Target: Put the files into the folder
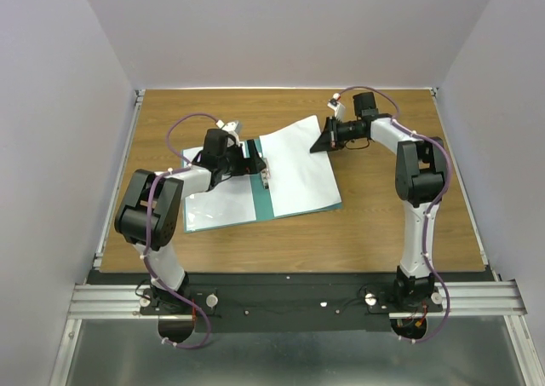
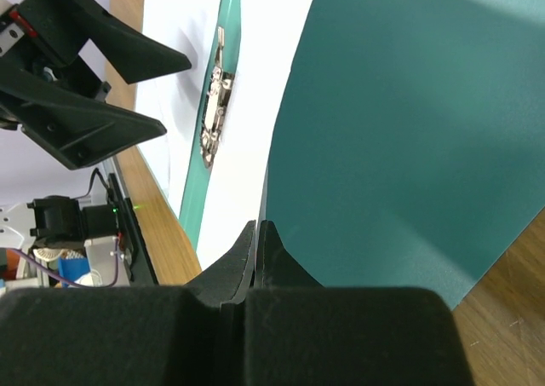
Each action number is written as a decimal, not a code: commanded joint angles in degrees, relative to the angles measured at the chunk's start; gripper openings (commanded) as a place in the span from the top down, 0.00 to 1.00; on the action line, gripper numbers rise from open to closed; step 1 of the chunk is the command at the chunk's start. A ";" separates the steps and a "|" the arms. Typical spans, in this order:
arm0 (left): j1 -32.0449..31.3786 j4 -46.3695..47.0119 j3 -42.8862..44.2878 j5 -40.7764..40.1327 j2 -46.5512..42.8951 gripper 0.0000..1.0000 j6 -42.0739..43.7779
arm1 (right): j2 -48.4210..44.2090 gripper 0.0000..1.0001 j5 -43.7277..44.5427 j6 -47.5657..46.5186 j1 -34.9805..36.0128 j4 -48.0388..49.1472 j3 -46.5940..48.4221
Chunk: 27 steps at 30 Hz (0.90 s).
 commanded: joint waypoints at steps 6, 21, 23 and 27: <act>0.56 2.13 -0.02 2.09 1.36 0.03 0.81 | 2.86 0.99 -1.85 0.94 0.57 -0.92 2.34; 0.65 2.39 0.24 3.06 2.33 0.03 0.81 | 4.27 0.99 -2.73 2.08 0.66 -0.83 3.04; 0.73 2.48 0.15 3.06 2.41 0.03 0.72 | 4.36 0.99 -2.47 2.17 0.74 -0.84 2.95; 0.73 2.48 0.16 3.14 2.33 0.03 0.81 | 4.27 0.99 -1.24 2.69 0.83 -0.84 2.87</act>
